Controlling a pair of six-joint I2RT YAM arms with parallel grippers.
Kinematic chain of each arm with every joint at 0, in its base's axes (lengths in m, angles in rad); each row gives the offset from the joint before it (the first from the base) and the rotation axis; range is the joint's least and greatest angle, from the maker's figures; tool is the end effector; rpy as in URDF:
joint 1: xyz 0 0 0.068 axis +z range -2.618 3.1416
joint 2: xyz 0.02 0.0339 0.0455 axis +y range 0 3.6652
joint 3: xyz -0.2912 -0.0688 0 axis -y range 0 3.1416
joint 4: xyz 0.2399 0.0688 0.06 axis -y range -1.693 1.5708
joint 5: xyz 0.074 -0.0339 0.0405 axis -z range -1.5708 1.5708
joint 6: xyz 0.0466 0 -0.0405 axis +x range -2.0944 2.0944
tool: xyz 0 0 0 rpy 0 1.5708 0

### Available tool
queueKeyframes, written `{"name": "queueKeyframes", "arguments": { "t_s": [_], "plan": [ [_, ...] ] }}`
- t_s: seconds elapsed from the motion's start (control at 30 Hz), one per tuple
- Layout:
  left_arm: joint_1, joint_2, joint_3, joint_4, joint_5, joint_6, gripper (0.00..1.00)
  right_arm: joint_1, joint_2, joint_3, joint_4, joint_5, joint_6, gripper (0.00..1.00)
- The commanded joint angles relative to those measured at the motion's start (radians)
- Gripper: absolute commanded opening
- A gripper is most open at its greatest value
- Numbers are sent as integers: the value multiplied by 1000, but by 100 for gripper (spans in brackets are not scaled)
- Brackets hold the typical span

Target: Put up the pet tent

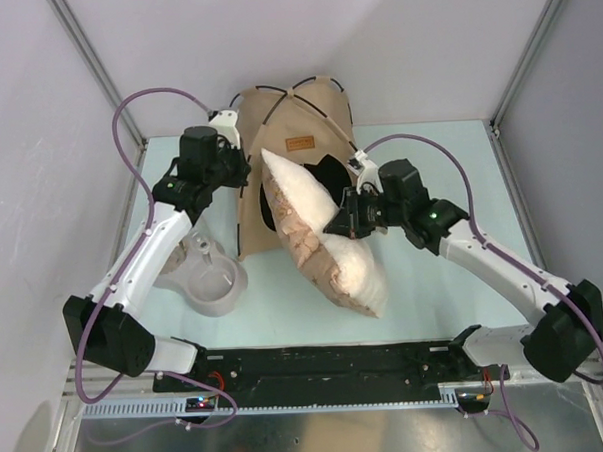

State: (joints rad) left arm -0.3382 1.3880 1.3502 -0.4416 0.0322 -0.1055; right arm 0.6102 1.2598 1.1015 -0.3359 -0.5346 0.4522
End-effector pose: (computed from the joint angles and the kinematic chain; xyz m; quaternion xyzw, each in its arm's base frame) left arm 0.2976 -0.1063 0.3951 0.1075 0.8479 -0.1276 0.5032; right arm 0.2140 0.1786 0.3580 -0.2003 0.8148 0.4460 0.3115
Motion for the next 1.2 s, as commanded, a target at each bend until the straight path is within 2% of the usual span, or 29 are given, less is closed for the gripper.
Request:
{"name": "queueKeyframes", "arguments": {
  "t_s": [0.0,0.2,0.33,0.43,0.6,0.73,0.83,0.93,1.07,1.17],
  "plan": [
    [-2,-6,-21,32,-19,9,5,40,75,50,27,234,84,0],
    [-3,-13,-25,31,-17,6,5,119,197,117,-62,451,211,0],
    [-2,-15,-27,31,-15,5,5,152,282,214,-207,621,287,0],
    [-2,-18,-28,32,-15,4,5,161,325,278,-291,758,349,0],
    [-2,-27,-27,32,-18,1,7,143,351,318,-357,882,462,0],
    [-3,-42,-18,31,-25,-11,23,146,395,354,-376,928,503,0],
    [-2,-61,-8,30,-27,-23,44,159,426,374,-374,933,513,0],
    [-2,-94,3,30,-28,-30,59,176,442,377,-365,940,512,0],
    [-3,-152,16,28,-18,-36,63,185,455,372,-364,944,517,0],
    [-7,-206,16,30,9,-58,59,186,458,360,-362,946,522,0]
  ]
}}
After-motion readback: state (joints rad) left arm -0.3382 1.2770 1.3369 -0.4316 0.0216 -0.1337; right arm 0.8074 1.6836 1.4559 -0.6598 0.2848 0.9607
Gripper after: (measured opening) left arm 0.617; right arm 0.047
